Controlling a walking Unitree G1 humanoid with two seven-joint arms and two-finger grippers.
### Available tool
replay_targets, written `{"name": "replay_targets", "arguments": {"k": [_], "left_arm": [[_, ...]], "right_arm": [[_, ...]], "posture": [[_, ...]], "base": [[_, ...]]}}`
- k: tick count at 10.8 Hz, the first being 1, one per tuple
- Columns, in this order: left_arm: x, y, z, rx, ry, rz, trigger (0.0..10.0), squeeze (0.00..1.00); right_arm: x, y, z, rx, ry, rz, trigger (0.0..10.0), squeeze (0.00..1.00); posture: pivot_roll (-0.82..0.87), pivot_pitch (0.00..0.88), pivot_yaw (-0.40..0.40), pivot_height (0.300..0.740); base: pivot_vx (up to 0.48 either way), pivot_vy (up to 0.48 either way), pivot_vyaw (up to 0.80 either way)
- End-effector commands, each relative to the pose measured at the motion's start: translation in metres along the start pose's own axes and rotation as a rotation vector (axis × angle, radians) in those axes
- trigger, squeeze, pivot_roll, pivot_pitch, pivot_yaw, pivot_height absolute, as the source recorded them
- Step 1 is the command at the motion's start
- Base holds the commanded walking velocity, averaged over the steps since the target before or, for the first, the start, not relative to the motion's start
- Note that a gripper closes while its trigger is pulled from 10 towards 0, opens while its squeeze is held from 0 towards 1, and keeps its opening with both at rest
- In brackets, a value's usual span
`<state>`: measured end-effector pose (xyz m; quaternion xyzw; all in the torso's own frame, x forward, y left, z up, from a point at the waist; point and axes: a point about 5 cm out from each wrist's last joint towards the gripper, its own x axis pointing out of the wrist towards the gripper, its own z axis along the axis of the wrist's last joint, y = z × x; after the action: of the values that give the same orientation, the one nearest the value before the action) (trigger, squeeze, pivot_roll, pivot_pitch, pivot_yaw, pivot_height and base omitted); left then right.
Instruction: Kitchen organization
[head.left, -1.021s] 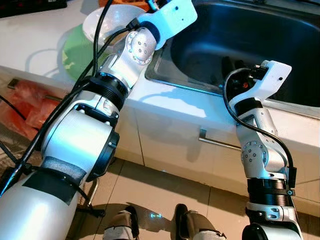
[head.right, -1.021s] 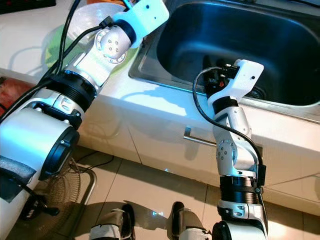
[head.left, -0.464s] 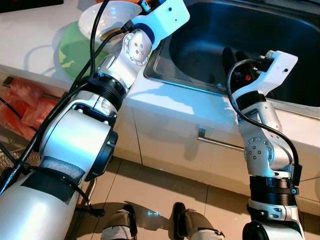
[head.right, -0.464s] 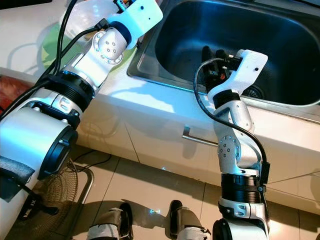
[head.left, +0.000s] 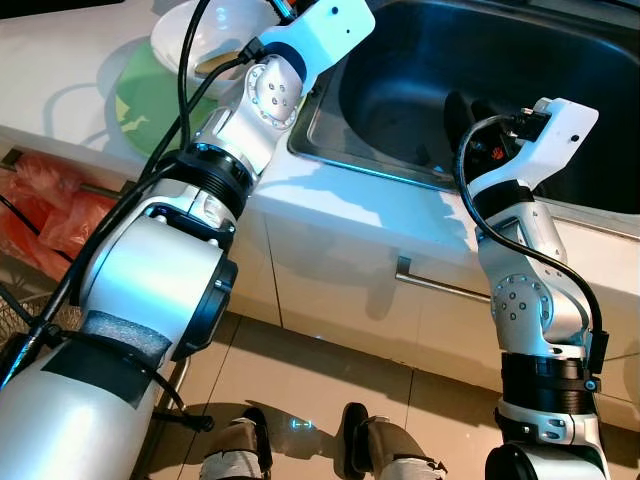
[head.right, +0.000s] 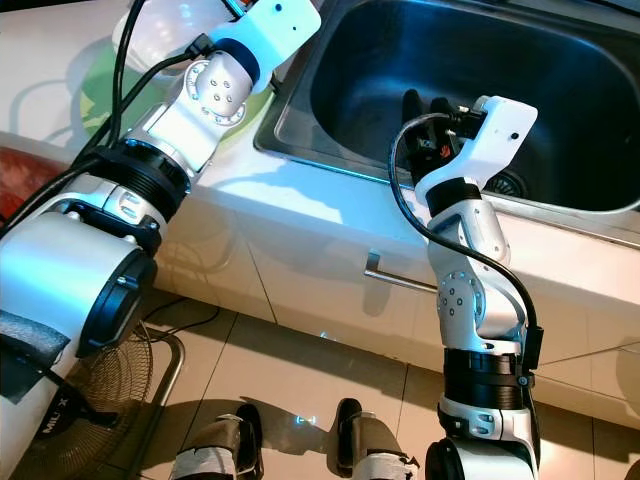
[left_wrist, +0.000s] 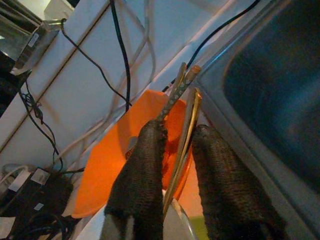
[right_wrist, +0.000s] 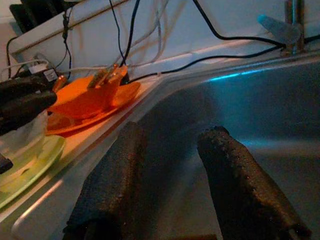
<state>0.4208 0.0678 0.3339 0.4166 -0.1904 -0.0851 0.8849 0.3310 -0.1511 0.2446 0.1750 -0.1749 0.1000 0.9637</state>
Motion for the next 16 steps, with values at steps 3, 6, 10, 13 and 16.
{"name": "replay_targets", "arguments": {"k": [3,6,10,13,16], "left_arm": [[0.003,0.002,0.008,-0.004,-0.008,0.007,0.0,0.00],[0.003,0.001,0.012,-0.007,-0.017,0.008,0.0,0.00],[0.004,0.007,0.023,0.046,-0.078,0.051,0.0,0.00],[0.004,0.021,0.042,0.083,-0.188,0.128,10.0,0.00],[-0.007,0.032,0.067,0.003,-0.421,0.200,10.0,0.00]], "right_arm": [[-0.006,-0.002,0.001,-0.003,0.004,-0.012,10.0,0.00],[-0.006,-0.004,0.000,-0.002,0.006,-0.026,10.0,0.00],[-0.003,-0.005,-0.002,0.016,0.000,-0.033,10.0,0.00],[0.003,-0.004,-0.003,0.031,-0.008,-0.029,10.0,0.00],[0.016,0.001,-0.007,0.062,-0.029,-0.011,10.0,0.00]], "posture": [[-0.09,0.290,-0.035,0.740],[-0.09,0.291,-0.030,0.740],[-0.07,0.272,-0.024,0.740],[-0.05,0.243,-0.021,0.740],[-0.01,0.184,-0.016,0.740]], "base": [[0.000,0.000,0.00],[0.000,0.000,0.00],[0.000,0.000,0.00],[0.000,0.000,0.00],[0.000,0.000,0.00]]}}
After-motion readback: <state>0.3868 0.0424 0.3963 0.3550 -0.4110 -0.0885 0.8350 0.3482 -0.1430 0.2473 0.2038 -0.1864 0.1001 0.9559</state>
